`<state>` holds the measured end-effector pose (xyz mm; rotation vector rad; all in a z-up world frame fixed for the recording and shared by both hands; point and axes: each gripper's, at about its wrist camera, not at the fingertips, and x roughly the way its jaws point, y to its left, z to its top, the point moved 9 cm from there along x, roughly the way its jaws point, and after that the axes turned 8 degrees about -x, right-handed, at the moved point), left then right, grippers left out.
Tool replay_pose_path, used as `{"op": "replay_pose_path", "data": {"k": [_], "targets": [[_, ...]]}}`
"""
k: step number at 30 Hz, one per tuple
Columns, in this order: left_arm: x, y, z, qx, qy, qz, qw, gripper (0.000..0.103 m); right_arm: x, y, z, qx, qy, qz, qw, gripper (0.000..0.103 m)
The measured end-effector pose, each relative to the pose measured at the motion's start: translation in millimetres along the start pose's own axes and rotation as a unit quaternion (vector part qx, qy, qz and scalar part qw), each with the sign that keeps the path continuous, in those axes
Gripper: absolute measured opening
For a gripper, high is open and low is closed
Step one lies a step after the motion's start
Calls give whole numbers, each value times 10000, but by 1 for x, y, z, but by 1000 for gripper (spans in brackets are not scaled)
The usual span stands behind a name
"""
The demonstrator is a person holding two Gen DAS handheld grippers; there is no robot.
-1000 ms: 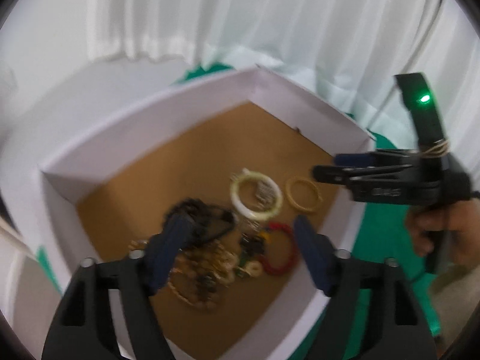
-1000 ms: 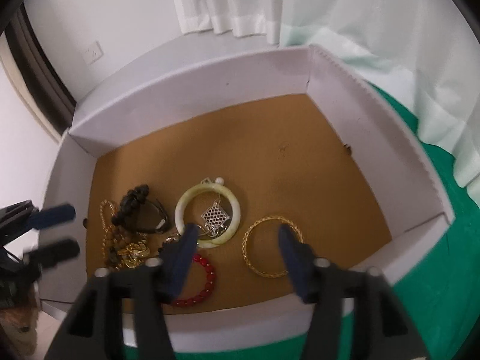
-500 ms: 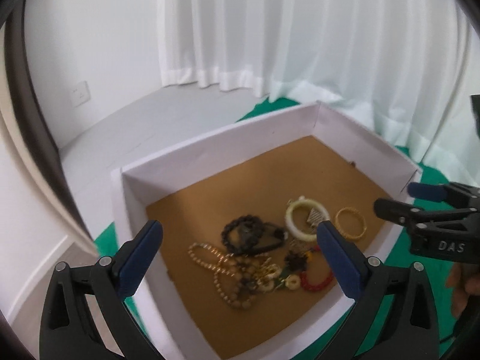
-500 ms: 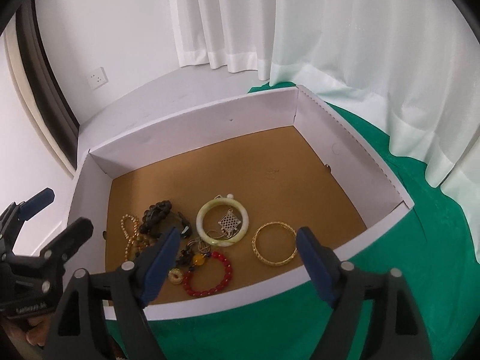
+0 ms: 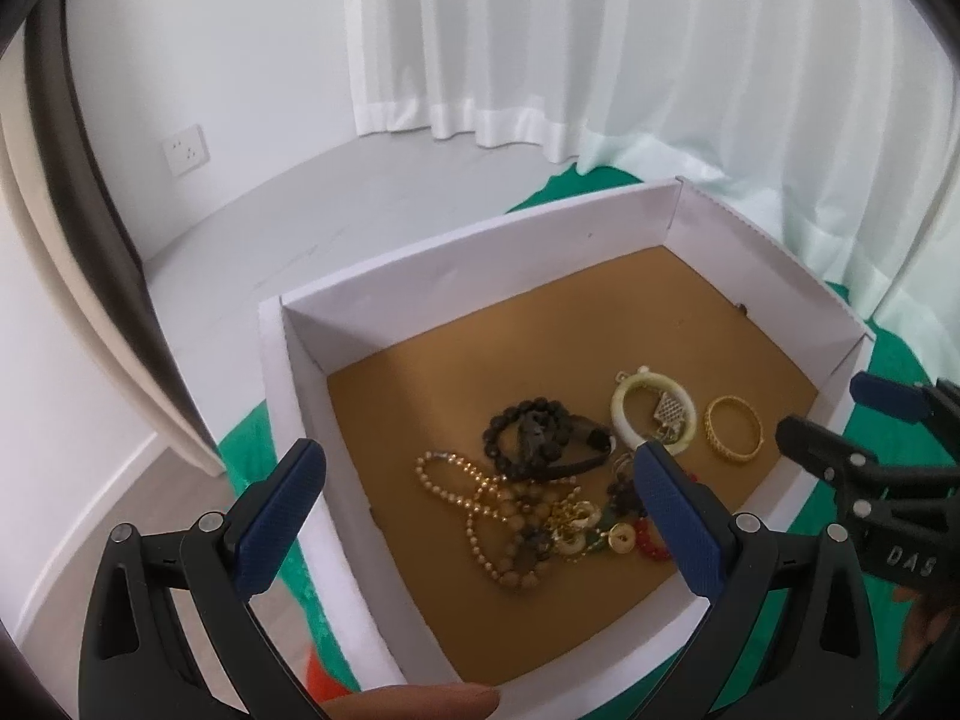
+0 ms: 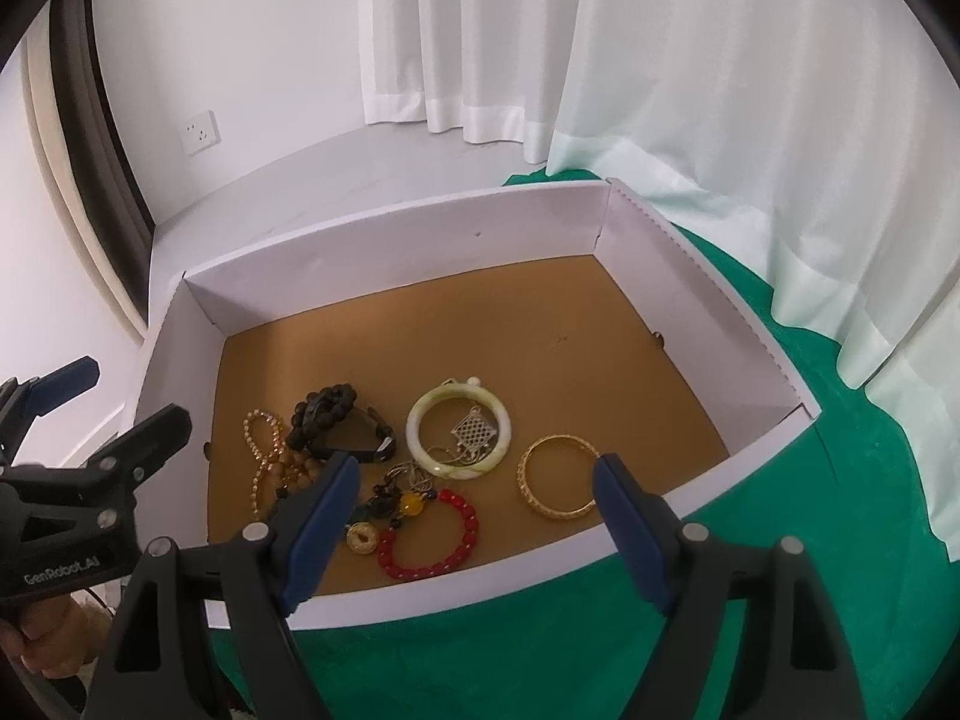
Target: Organize jewelry
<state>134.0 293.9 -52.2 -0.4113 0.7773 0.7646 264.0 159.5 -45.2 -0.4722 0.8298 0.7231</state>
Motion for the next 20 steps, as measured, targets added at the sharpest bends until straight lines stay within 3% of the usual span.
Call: {"op": "replay_pose_path", "data": {"k": [13, 20], "targets": [[8, 6, -4, -157, 210, 32, 9997, 102, 5, 6, -7, -16, 124, -53, 9999, 82], [8, 7, -3, -194, 112, 85, 9997, 102, 3, 5, -6, -38, 69, -79, 9999, 82]]}}
